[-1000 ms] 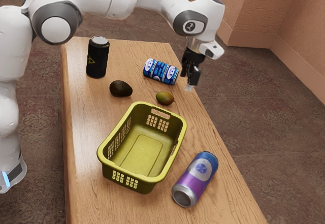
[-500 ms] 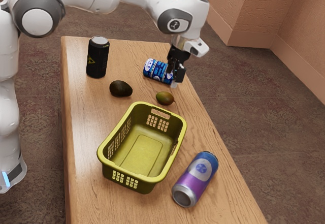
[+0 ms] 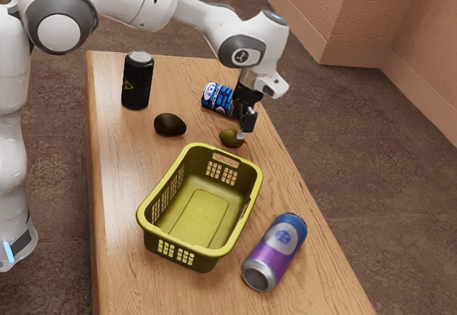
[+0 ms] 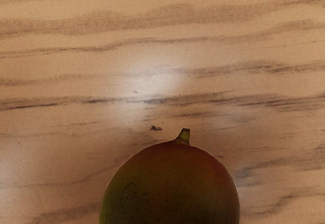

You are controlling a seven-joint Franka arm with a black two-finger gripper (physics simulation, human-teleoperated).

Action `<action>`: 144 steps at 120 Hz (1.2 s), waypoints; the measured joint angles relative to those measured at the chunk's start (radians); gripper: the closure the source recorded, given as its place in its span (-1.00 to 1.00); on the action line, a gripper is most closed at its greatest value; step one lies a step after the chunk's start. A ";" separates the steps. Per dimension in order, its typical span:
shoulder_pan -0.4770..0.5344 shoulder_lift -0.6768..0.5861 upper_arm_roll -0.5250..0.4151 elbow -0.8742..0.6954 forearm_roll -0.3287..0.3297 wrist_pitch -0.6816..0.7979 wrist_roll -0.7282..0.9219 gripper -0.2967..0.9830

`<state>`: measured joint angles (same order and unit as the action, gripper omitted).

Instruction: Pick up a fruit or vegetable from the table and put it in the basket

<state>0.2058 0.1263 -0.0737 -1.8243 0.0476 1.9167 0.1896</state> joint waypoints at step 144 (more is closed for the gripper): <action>-0.004 0.062 -0.004 -0.045 0.007 0.097 -0.005 0.12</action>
<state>0.2023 0.1880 -0.0780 -1.8691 0.0548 2.0138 0.1844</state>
